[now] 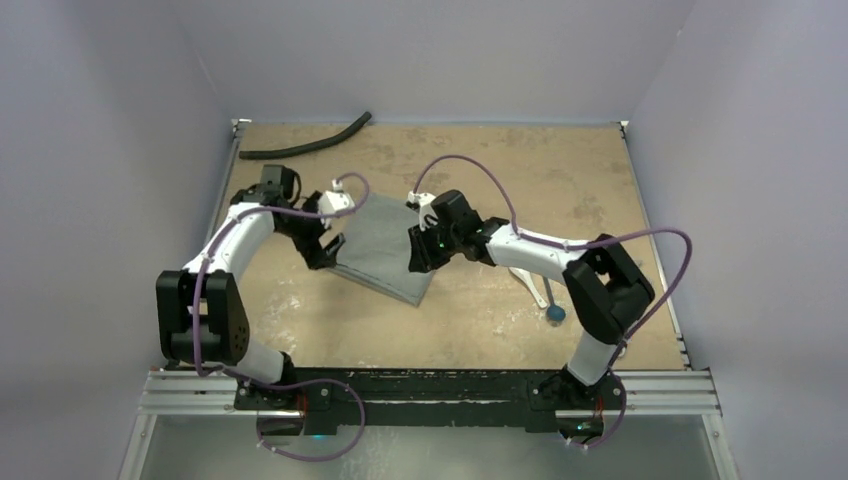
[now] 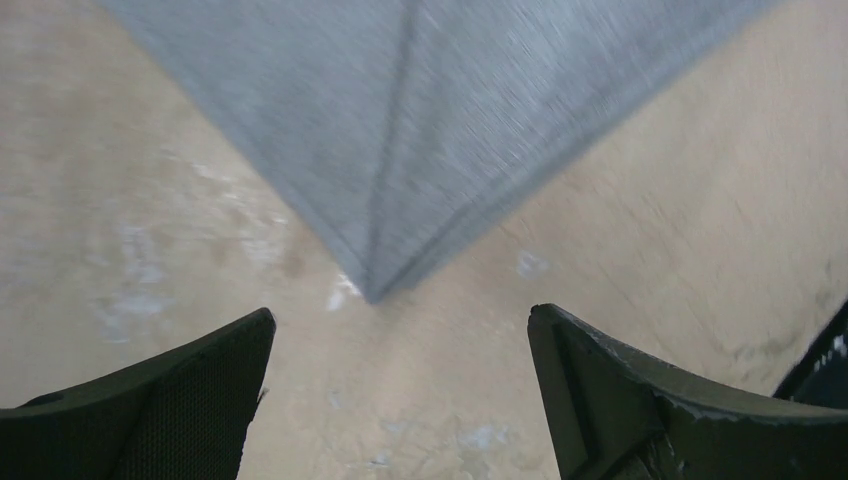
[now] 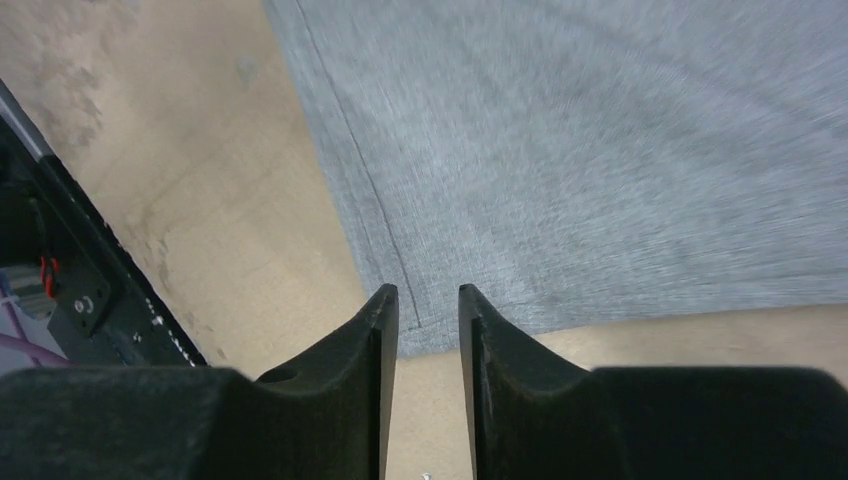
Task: Fold the napkin into a case and place the utensils inside
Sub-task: Pick up the upper triangle-folded napkin from the center of the board.
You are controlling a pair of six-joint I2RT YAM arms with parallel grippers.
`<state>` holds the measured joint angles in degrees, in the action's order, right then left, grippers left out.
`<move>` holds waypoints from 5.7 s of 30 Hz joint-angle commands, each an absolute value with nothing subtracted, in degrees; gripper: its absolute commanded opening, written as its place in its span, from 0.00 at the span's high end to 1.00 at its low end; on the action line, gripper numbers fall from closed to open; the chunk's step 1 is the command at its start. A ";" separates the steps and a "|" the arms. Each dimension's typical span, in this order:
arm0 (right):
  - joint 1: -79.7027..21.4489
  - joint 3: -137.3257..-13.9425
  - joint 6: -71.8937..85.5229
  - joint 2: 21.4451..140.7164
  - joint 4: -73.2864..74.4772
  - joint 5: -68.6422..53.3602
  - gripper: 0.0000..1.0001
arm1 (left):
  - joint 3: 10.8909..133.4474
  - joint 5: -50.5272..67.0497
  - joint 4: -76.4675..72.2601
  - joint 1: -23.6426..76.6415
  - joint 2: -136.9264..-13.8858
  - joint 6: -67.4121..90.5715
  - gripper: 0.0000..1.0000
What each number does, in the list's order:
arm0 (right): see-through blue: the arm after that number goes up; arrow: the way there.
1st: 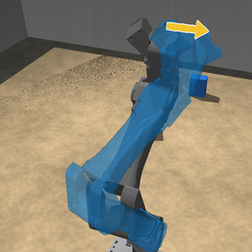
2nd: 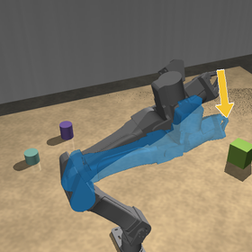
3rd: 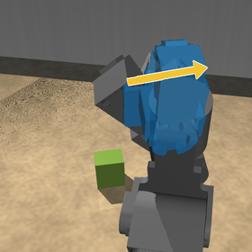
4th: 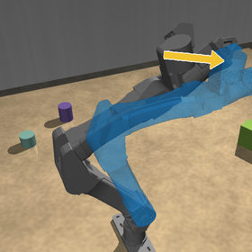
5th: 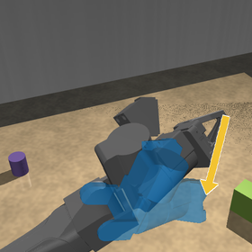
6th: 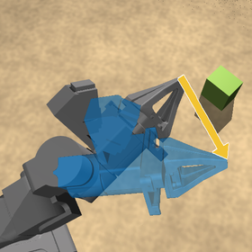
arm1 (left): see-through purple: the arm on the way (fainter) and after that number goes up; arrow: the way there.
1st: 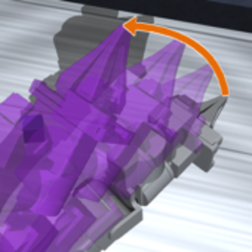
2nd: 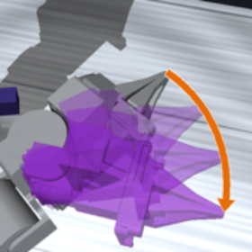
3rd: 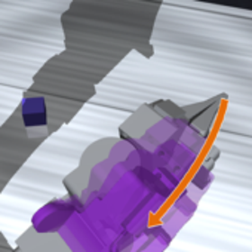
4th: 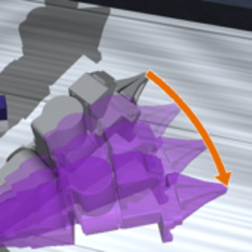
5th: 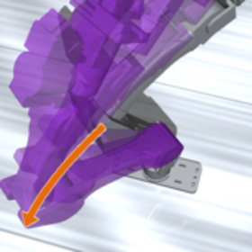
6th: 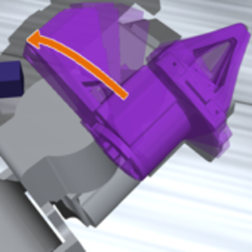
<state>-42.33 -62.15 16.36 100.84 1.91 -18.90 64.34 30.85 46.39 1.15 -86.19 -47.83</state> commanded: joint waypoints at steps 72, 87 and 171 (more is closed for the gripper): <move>-39.65 -61.16 12.47 103.61 5.12 -18.10 0.91 | 27.80 18.59 11.02 19.94 -76.60 -83.70 0.51; -39.33 -64.00 11.51 104.19 6.66 -18.19 0.81 | 27.29 18.26 6.74 20.59 -75.40 -78.40 0.92; -62.46 -43.48 -39.52 102.23 -29.85 6.10 0.33 | 48.89 34.47 42.13 0.96 -85.87 -76.36 1.00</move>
<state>-62.26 -41.58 -40.91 100.90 -35.33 6.46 46.72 31.73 41.63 2.04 -86.35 -74.76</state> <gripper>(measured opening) 0.695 0.027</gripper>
